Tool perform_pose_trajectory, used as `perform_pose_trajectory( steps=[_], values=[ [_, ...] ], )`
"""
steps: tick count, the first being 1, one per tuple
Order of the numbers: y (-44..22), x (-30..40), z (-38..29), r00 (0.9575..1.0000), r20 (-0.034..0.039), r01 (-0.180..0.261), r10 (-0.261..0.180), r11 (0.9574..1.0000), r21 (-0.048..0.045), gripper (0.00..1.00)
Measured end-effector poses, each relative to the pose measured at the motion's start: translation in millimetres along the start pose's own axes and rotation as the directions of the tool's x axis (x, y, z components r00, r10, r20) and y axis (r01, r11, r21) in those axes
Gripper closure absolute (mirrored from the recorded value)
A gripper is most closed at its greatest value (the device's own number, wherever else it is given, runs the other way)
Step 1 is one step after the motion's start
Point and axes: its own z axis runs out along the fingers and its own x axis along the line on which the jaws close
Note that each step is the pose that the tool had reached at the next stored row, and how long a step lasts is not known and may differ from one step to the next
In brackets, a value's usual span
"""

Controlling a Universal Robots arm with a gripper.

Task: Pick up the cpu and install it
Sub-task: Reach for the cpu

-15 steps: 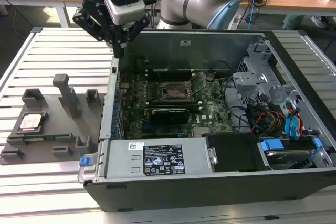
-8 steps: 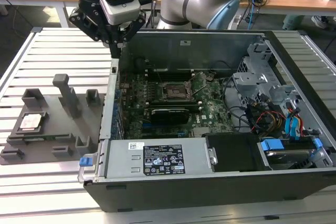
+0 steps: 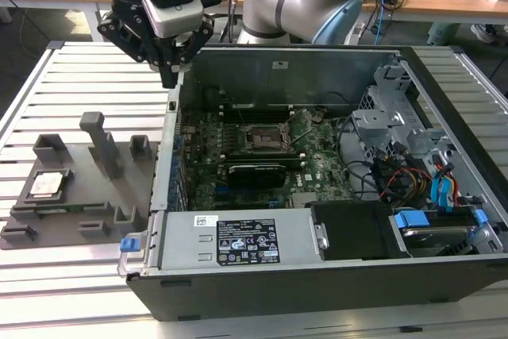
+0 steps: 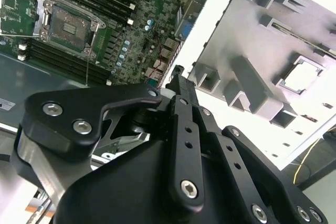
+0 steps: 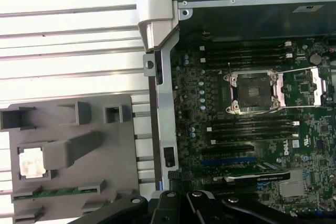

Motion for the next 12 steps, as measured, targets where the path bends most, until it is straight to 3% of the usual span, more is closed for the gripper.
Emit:
perform_pose_trajectory(
  steps=[12],
  values=[
    [-1.1,14.4,-0.4,1.0,0.0,0.0,0.0,1.0,0.0,0.89]
  ],
)
